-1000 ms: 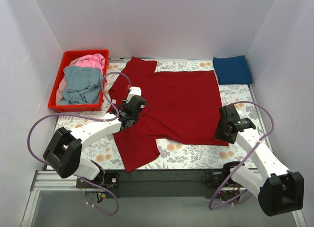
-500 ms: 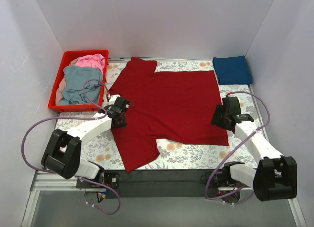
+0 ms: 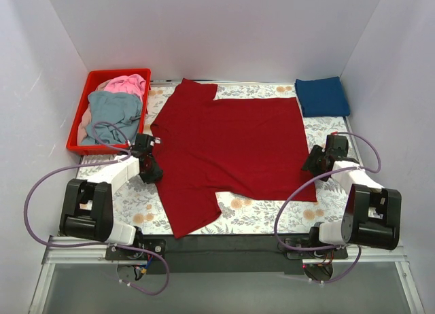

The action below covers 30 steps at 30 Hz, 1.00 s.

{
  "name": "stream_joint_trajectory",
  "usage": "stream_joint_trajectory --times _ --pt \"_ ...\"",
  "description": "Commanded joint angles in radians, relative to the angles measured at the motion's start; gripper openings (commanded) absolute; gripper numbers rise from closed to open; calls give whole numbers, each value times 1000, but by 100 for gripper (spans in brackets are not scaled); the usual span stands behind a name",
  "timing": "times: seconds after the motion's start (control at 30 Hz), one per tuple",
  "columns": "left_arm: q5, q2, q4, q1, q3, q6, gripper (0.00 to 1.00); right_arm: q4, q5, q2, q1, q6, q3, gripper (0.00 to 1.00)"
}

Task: Fold and stack the t-shirts
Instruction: Flatten the tshirt out

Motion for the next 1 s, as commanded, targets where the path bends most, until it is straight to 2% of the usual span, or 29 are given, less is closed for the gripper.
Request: stream_joint_trajectory --times 0.0,0.13,0.53,0.77,0.83,0.97 --pt "74 9 -45 52 -19 -14 17 66 -32 37 -24 -12 -6 61" --pt "101 41 -60 74 17 -8 16 82 -8 86 -29 -31 9 61" --pt "46 89 -85 86 63 20 16 88 75 212 -46 -84 113 62" --pt "46 71 -79 86 84 34 17 88 12 134 -12 -91 158 60" --pt "49 64 -79 86 84 35 17 122 -63 110 9 -104 153 59" --pt "49 51 -77 86 70 38 17 206 -169 174 68 -121 202 57"
